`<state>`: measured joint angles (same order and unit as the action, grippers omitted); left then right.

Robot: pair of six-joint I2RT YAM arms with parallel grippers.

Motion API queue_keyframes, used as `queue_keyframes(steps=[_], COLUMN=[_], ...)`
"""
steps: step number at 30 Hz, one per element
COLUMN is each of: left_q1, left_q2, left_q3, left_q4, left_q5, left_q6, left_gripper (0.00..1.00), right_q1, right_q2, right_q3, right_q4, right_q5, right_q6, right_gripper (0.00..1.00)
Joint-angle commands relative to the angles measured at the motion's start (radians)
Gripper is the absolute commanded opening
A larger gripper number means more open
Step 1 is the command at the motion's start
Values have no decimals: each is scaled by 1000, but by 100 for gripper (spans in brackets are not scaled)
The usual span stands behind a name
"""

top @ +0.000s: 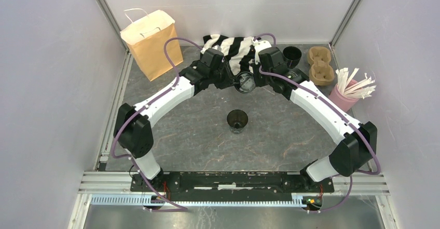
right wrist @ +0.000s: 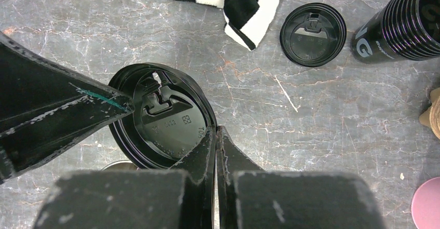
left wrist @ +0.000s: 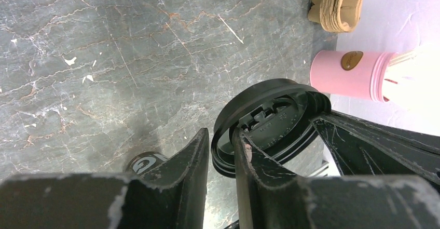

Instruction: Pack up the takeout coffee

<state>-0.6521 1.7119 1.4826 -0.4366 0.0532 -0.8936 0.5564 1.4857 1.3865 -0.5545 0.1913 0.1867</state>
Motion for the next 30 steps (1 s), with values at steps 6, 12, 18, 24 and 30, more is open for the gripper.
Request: queue_keyframes(steps=[6, 12, 18, 24, 30], left_q1=[-6, -4, 20, 175, 275], left_q2=[37, 35, -12, -195, -320], left_q3=[21, 34, 27, -168, -305], left_q4=[36, 29, 38, 300, 846], left_q5=[-11, -22, 30, 364, 687], left_q6=[-12, 1, 28, -117, -431], left_gripper=[24, 6, 2, 2, 2], right_q1=[6, 5, 2, -63, -229], right_q2=[-30, -31, -58, -128, -243], right_q3=[12, 29, 112, 309, 190], right_q4=[36, 28, -78, -240, -39], right_q5=[-11, -21, -21, -166, -732], right_q6=[17, 11, -28, -48, 145], right_gripper=[0, 0, 37, 63, 84])
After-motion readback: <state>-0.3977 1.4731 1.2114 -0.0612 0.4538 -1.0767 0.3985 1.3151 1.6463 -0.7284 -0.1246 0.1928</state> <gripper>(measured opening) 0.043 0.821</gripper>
